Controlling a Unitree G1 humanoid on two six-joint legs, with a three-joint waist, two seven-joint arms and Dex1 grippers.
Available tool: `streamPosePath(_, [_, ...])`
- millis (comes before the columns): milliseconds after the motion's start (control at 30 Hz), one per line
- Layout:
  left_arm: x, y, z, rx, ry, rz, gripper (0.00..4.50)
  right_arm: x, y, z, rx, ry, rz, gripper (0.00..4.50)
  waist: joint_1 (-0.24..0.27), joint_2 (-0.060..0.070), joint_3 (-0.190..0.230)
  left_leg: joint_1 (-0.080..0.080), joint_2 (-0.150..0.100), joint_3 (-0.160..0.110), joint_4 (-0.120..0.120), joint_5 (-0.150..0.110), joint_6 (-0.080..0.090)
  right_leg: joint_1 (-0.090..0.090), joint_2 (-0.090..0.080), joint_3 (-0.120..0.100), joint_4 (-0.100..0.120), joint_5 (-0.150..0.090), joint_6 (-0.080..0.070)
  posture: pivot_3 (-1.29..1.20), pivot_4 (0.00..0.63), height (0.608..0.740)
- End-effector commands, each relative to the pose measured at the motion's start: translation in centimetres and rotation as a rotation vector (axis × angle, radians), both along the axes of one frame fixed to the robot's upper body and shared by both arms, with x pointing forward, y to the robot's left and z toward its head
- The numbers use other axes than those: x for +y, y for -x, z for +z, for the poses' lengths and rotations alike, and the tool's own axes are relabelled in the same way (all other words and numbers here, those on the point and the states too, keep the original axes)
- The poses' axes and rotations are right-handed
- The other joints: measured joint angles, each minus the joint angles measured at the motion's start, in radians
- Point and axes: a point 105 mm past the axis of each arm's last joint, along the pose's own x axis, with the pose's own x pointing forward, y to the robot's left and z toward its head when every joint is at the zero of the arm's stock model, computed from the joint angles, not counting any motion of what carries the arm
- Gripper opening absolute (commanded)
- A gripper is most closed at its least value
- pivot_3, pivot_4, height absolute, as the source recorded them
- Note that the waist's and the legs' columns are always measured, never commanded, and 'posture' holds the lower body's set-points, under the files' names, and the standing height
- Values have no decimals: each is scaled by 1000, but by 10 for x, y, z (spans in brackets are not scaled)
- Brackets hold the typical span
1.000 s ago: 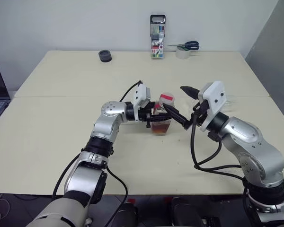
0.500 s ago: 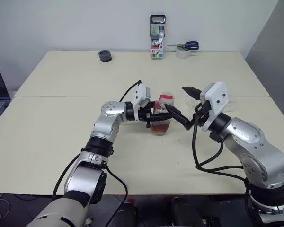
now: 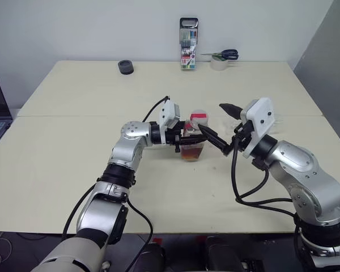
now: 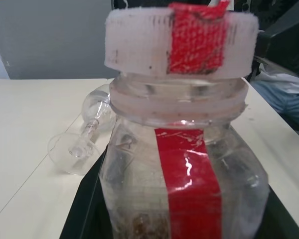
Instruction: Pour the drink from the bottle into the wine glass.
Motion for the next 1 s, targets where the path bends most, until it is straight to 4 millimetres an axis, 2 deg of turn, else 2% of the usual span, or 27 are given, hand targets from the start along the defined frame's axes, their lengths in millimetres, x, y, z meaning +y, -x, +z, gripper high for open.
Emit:
streamPosePath(33, [-1,2,15,-62,31,-20,1689,-5,4,12,-38,-8,-2,4336,0,0,0,0,0,0,0,0,0,0,0,0,0,0,0,0,150,740])
streamPosePath(533, [-1,1,15,-63,39,-16,1688,-1,17,13,-7,12,99,4336,0,0,0,0,0,0,0,-2,3,0,0,0,0,0,0,0,150,740])
streamPosePath(767, [-1,1,15,-63,44,-6,1688,7,29,14,23,11,185,4336,0,0,0,0,0,0,0,-2,3,0,0,0,0,0,0,0,150,740])
streamPosePath(867, [-1,1,15,-63,46,-6,1688,6,31,18,31,-16,195,4500,0,0,0,0,0,0,0,-2,3,0,0,0,0,0,0,0,150,740])
streamPosePath(1000, [-2,1,18,-74,62,-6,1688,5,26,23,38,-39,189,4500,0,0,0,0,0,0,0,-2,3,0,0,0,0,0,0,0,150,740])
